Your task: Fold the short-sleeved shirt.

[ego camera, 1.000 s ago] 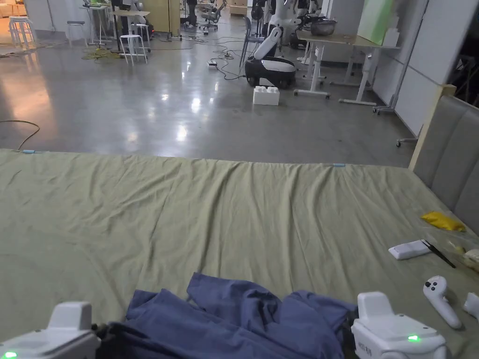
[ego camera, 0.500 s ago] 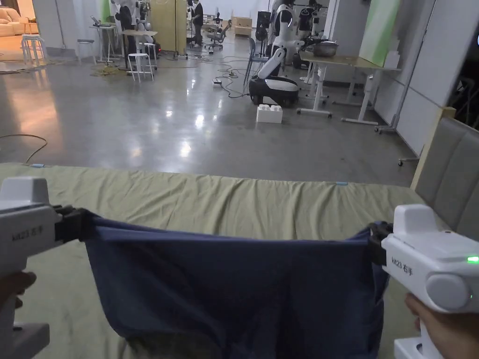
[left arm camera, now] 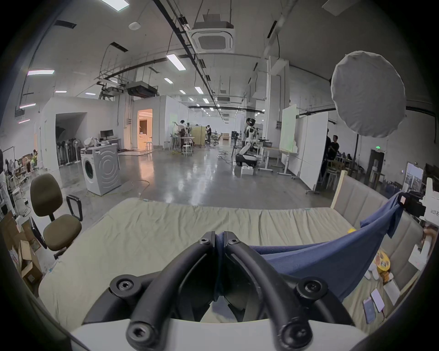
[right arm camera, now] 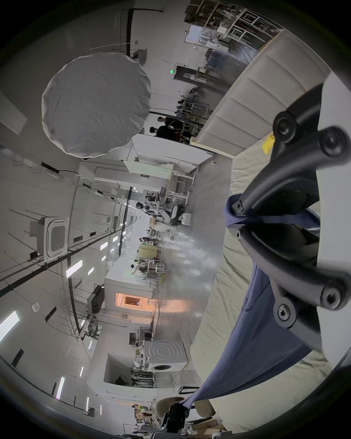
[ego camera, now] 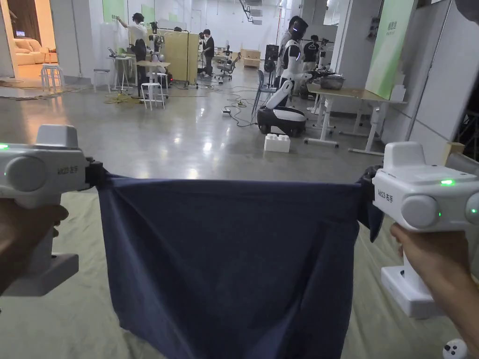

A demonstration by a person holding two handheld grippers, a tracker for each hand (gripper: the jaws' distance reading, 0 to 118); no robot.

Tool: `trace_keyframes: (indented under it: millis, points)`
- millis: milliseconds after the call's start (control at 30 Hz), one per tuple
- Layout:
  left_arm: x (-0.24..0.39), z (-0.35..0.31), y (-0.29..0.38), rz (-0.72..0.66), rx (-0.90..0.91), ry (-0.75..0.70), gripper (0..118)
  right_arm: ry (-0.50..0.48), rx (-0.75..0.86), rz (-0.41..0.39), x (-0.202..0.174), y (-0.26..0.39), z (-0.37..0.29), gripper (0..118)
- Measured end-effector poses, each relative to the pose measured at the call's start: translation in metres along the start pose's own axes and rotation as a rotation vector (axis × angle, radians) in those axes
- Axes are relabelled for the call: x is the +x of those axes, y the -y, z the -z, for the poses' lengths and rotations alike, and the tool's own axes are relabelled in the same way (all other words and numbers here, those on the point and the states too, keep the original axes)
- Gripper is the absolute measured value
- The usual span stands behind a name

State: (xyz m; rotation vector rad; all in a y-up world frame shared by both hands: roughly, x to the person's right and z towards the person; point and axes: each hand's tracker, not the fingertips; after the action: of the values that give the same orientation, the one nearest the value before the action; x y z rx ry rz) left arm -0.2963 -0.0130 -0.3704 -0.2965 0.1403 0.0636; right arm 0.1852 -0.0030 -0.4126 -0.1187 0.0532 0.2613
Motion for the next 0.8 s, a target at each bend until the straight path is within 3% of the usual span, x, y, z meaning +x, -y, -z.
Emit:
trace_keyframes:
  millis: [200, 467, 800]
  points:
    - [-0.005, 0.02, -0.052, 0.009, 0.04, -0.032, 6, 0.034, 0.052, -0.03, -0.005, -0.05, 0.022, 5]
    - [-0.006, 0.035, -0.094, 0.01, 0.094, -0.057, 6, 0.068, 0.113, -0.002, -0.006, -0.091, 0.033, 5]
    - [-0.009, 0.048, -0.045, 0.017, 0.048, -0.045, 6, 0.06, 0.072, -0.046, -0.017, -0.045, 0.034, 5]
